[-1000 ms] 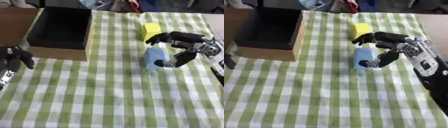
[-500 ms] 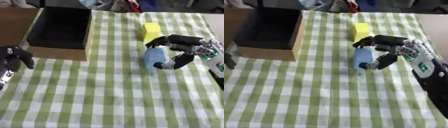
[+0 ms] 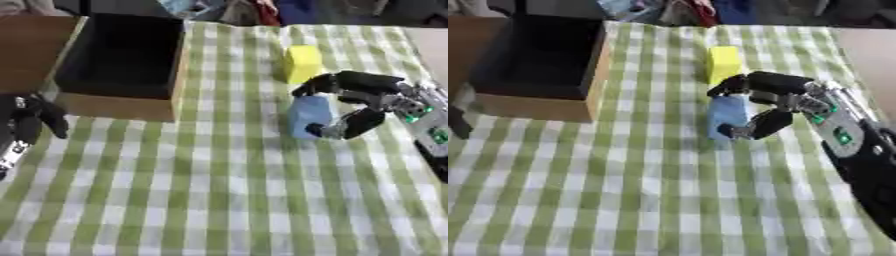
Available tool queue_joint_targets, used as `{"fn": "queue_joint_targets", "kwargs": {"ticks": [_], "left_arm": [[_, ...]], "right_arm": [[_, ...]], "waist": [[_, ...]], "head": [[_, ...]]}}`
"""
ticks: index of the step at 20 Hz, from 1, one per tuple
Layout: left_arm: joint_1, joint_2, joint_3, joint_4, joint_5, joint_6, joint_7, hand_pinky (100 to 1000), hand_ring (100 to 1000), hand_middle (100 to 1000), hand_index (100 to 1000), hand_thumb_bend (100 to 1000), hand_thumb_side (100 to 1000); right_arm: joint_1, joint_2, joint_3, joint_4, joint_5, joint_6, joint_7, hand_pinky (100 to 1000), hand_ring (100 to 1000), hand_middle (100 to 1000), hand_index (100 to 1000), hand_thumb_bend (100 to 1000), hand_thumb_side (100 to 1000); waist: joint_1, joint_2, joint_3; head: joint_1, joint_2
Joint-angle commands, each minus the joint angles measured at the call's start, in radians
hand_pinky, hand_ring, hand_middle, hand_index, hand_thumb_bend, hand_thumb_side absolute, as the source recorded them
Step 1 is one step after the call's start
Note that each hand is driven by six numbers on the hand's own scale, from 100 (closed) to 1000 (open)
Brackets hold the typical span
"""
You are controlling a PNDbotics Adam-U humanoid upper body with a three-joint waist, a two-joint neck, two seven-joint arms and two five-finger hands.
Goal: Pick up objects on the table and place them in the box.
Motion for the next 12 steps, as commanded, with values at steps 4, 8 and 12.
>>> {"fn": "queue_joint_targets", "kwargs": {"ticks": [4, 8, 12], "left_arm": [[-0.008, 0.008, 0.004, -0.012, 0.006, -0.002, -0.002, 621, 516, 537, 717, 100, 692], [-0.009, 0.008, 0.004, -0.011, 0.007, -0.002, -0.003, 621, 516, 537, 717, 100, 693], [-0.009, 0.008, 0.004, -0.011, 0.008, -0.001, -0.003, 621, 516, 537, 717, 100, 691]], "right_arm": [[-0.003, -0.012, -0.009, 0.023, 0.036, 0.002, -0.021, 762, 712, 698, 923, 266, 705], [-0.004, -0.011, -0.012, 0.023, 0.041, -0.001, -0.055, 727, 597, 645, 907, 236, 584], [-0.006, -0.012, -0.013, 0.019, 0.041, -0.005, -0.086, 697, 522, 617, 898, 187, 425]], "waist": [[0.003, -0.017, 0.002], [0.002, -0.017, 0.002], [0.000, -0.018, 0.004]], "head": [[-0.002, 0.004], [-0.001, 0.003], [-0.001, 0.003]]}}
